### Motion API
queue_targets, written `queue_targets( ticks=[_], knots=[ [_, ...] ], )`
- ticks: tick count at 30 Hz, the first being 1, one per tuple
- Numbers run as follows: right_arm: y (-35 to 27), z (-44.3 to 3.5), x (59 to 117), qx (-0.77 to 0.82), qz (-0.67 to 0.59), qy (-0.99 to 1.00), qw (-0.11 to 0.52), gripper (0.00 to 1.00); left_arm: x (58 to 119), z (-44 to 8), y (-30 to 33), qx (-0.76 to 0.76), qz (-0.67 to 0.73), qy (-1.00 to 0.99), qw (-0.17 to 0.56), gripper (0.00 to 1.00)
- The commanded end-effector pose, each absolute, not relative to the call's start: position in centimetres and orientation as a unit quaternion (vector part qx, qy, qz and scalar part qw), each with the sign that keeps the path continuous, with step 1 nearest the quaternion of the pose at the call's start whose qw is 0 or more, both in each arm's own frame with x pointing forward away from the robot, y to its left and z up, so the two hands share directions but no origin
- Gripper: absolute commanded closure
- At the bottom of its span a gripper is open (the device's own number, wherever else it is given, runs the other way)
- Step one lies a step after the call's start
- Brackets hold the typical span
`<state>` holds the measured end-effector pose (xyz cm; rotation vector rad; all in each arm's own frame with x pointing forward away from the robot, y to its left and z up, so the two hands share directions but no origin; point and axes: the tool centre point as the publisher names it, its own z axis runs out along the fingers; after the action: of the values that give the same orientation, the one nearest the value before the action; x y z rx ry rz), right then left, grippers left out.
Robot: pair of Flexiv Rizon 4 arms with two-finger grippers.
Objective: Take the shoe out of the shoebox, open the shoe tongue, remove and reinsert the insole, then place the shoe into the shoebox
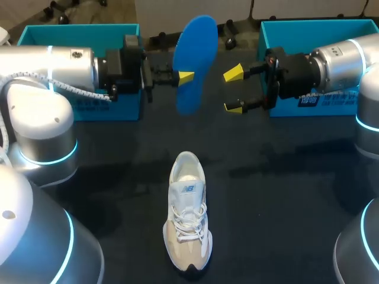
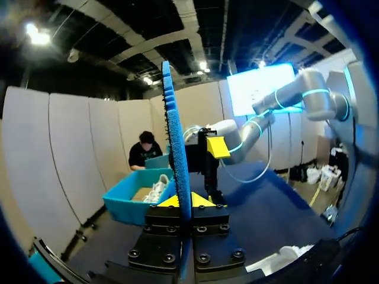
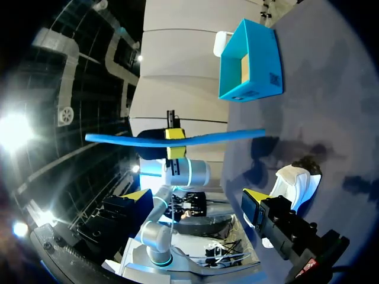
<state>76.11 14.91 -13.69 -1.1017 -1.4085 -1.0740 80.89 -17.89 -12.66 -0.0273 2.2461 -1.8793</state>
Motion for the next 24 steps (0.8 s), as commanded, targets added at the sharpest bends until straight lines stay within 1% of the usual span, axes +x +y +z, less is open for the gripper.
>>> queue_targets(
  ticks=[1,7,12,14,17,18,24],
  knots=[
    [15.1,-13.8,76.2,-0.457,-0.444,-0.584,0.503,0.0,80.9,-12.6,-16.9,0.137,-0.643,0.714,0.242,1.0],
    [15.1,-13.8,76.2,-0.457,-0.444,-0.584,0.503,0.0,80.9,-12.6,-16.3,0.255,-0.64,0.663,0.292,1.0],
    [15.1,-13.8,76.2,-0.457,-0.444,-0.584,0.503,0.0,80.3,-12.9,-16.1,0.344,-0.597,0.628,0.363,1.0],
    [15.1,-13.8,76.2,-0.457,-0.444,-0.584,0.503,0.0,80.2,-12.9,-16.0,0.363,-0.587,0.617,0.377,1.0],
    [15.1,-13.8,76.2,-0.457,-0.444,-0.584,0.503,0.0,80.0,-12.9,-15.7,0.41,-0.542,0.594,0.431,1.0],
    [15.1,-13.8,76.2,-0.457,-0.444,-0.584,0.503,0.0,80.0,-12.9,-15.5,0.429,-0.537,0.582,0.436,1.0],
    [15.1,-13.8,76.2,-0.457,-0.444,-0.584,0.503,0.0,80.0,-12.9,-15.5,0.429,-0.537,0.582,0.436,1.0]
  ],
)
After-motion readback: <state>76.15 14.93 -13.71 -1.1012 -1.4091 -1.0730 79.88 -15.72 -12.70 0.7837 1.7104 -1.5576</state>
